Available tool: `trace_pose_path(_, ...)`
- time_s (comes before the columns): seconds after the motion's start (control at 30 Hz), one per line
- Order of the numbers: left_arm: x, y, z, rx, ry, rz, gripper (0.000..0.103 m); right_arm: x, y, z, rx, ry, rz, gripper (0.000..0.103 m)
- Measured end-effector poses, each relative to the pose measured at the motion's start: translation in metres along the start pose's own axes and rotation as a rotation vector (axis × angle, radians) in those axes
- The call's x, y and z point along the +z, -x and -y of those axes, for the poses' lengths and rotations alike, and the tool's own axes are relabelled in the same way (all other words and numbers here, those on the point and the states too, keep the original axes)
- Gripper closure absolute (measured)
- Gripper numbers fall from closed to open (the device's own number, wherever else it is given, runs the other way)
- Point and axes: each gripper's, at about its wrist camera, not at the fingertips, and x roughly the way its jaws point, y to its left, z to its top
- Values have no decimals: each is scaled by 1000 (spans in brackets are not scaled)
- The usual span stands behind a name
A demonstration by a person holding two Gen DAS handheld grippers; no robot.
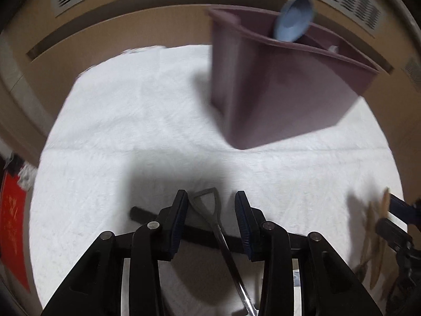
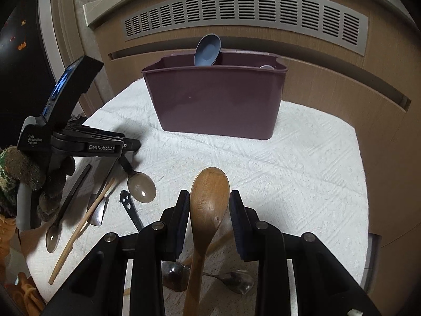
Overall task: Organize utensils
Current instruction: 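Grasp the metal shovel-shaped utensil with the left gripper while the right holds the wooden spoon, then lift both utensils and drop them into the maroon caddy, opening both grippers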
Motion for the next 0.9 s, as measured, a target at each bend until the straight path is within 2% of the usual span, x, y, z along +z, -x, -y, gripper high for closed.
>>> trace_pose_path(0.07, -3, 1, 5, -13, -38, 9, 66, -2, -3, 0, 0, 0, -9, 75)
trace_pose_path(0.17, -4, 1, 6, 43, -44, 8, 61, -3, -2, 0, -3, -1, -9, 75)
trace_pose_path(0.37, 8, -4, 5, 73, 57, -29, 61, -4, -5, -5, -2, 15, -19, 75)
trace_pose_path(0.47, 12, -6, 8, 92, 68, -20, 62, -6, -6, -7, -7, 26, -24, 75)
trace_pose_path(0.5, 13, -6, 9, 93, 69, -12, 65, -5, -6, -7, -7, 26, -23, 75)
trace_pose_path(0.53, 10, -6, 10, 98, 64, 0, 74, -6, -5, -8, -6, 26, -23, 75)
trace_pose_path(0.57, 7, -4, 12, 98, 48, 23, 79, -6, -5, -7, -1, 24, -24, 75)
trace_pose_path(0.63, -1, 2, 14, 104, 30, 63, 79, -6, -3, -7, 4, 15, -23, 75)
trace_pose_path(0.73, -19, 31, 20, 76, 11, 178, 79, -5, 4, -3, 22, -1, -10, 75)
trace_pose_path(0.8, -27, 57, 22, 49, 15, 262, 79, -5, 12, -2, 27, -6, 9, 75)
trace_pose_path(0.9, -38, 103, 32, 46, -7, 388, 79, -2, 27, -1, 24, -8, 38, 75)
